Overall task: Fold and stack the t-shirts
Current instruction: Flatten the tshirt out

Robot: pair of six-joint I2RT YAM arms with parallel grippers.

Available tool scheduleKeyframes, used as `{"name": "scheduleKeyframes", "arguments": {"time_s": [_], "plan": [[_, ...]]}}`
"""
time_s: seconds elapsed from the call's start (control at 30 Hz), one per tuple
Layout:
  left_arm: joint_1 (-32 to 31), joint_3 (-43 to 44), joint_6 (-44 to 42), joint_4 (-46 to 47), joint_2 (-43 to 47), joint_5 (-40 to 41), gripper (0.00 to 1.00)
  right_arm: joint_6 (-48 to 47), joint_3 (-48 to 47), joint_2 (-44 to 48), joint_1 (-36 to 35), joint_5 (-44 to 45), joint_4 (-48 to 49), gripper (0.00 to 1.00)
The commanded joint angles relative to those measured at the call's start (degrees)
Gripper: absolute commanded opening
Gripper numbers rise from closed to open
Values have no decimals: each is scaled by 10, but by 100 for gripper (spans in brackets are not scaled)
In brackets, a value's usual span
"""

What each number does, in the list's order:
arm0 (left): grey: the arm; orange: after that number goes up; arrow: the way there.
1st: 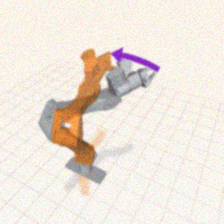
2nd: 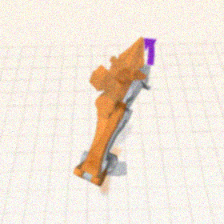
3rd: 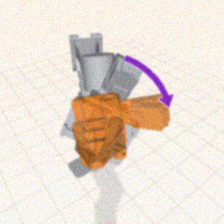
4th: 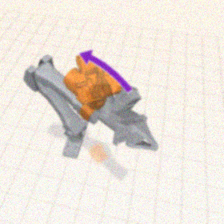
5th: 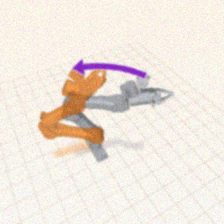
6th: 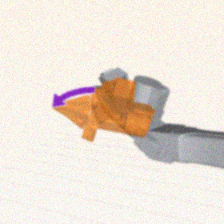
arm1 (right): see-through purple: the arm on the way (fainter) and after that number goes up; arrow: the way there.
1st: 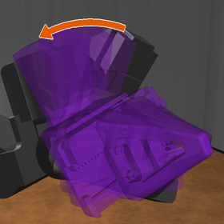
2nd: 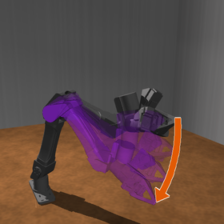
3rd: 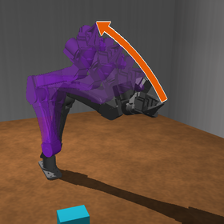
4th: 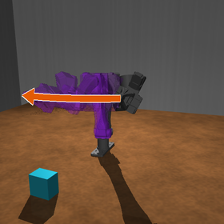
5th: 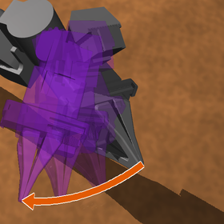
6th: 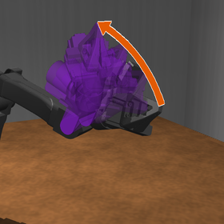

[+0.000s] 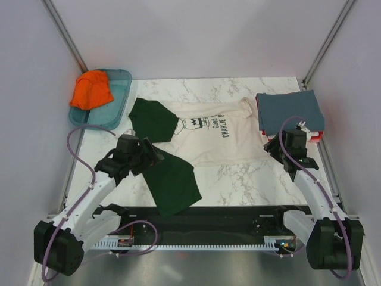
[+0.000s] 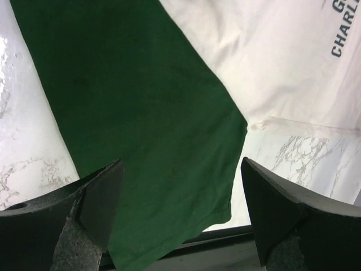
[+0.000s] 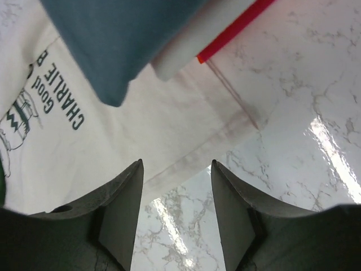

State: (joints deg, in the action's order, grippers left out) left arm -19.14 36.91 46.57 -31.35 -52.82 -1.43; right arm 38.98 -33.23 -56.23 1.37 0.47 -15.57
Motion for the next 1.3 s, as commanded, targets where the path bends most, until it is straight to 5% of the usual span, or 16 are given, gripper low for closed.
{"name": "scheduleKeyframes", "arguments": {"time_s": [0.0, 0.3, 0.83, 0.93, 1.0, 1.27], "plan": [[-10, -14, 35, -13, -10, -18, 91, 12, 13, -19, 0, 58, 11, 58], [-17, -24, 67, -6, -83, 34, 86, 43, 70, -79, 0, 68, 106, 49], [8, 31, 66, 81, -298, 78, 83, 72, 85, -164, 0, 123, 178, 49], [22, 65, 61, 89, -340, 76, 83, 75, 82, -185, 0, 126, 182, 41], [31, 77, 62, 93, -357, 73, 83, 78, 81, -192, 0, 125, 183, 27], [38, 142, 57, 101, -390, 89, 82, 78, 103, -150, -1, 117, 190, 16]]}}
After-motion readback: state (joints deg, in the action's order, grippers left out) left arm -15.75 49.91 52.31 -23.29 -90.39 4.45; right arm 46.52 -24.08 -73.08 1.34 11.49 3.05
